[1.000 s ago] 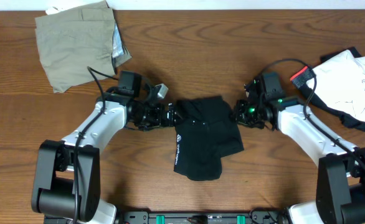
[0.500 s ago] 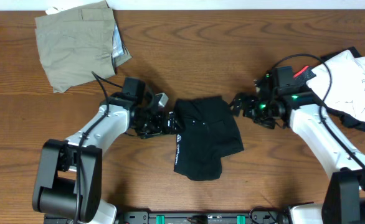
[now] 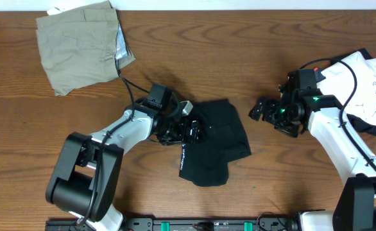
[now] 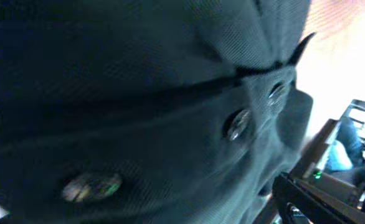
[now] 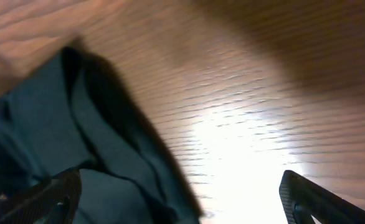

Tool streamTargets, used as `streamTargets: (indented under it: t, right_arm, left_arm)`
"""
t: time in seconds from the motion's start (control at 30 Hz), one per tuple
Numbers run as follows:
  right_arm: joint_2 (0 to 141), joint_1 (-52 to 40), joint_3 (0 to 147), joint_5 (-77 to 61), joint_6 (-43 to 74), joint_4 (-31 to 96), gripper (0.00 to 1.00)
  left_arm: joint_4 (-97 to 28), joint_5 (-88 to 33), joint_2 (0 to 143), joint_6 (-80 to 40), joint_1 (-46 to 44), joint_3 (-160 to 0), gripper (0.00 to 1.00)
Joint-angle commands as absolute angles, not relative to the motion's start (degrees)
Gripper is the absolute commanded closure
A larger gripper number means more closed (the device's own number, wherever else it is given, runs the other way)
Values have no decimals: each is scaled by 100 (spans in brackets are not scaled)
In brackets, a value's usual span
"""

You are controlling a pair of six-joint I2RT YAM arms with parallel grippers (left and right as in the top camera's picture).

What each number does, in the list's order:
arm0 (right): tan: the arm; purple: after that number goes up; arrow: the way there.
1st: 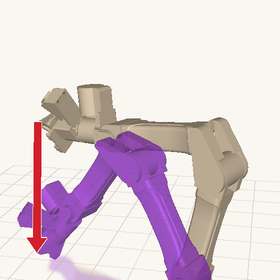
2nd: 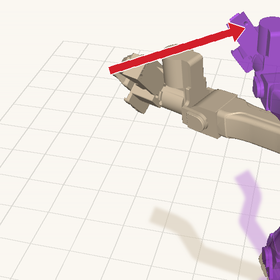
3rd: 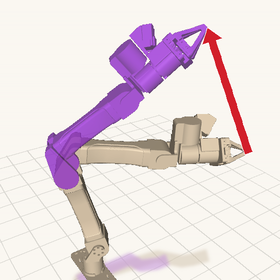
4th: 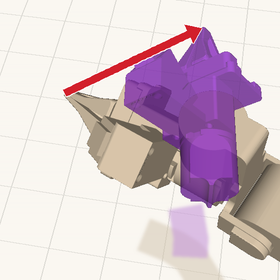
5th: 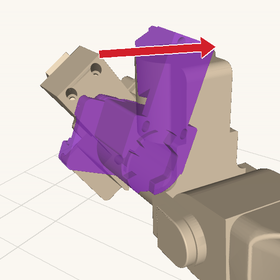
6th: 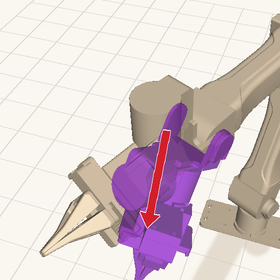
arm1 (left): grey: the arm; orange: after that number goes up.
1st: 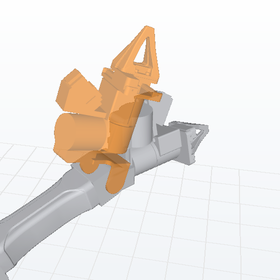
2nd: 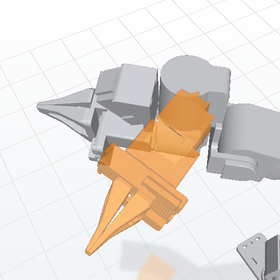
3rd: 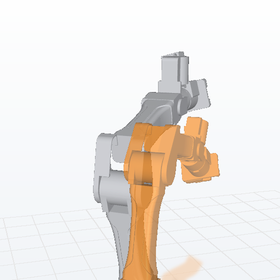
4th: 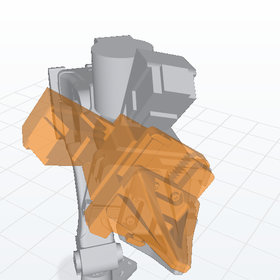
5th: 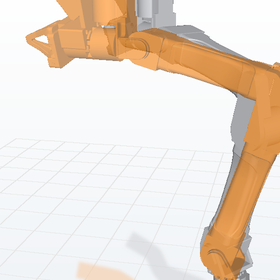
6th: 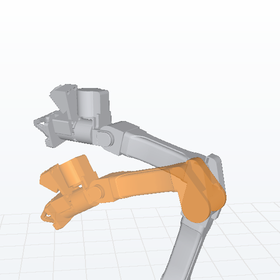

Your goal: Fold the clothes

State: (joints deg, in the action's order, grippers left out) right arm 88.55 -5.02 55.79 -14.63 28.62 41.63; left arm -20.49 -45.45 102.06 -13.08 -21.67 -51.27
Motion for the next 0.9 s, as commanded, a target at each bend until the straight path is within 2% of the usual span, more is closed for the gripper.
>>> streamTargets:
  t: [0.0,0.23,0.3,0.33,0.53,0.57,0.6,0.87]
  right_arm:
    - [8770,-447,5693,-891,2816,4226,1]
    - [8770,-447,5688,-902,2818,4318,1]
    - [8770,-451,5688,-902,2821,4313,1]
    - [8770,-454,5688,-899,2818,4307,1]
    - [8770,-451,5688,-897,2818,4309,1]
    - [8770,-451,5688,-899,2818,4309,1]
    - [8770,-451,5688,-897,2818,4309,1]
    - [8770,-451,5688,-897,2818,4309,1]
  left_arm:
    - [-1844,-4510,10726,-1535,-2283,-5074,7]
    - [-1278,-4757,11253,-1966,-2429,-5074,8]
    - [-1221,-4753,11292,-2069,-2429,-5074,27]
    - [-1208,-4735,11295,-2073,-2427,-5074,40]
    - [-1120,-4731,11295,-2095,-2429,-5074,81]
    - [-1120,-4731,11295,-2095,-2429,-5074,91]
    - [-1116,-4731,11295,-2095,-2429,-5074,94]
    - [-843,-4558,11238,-2049,-2368,-5297,94]
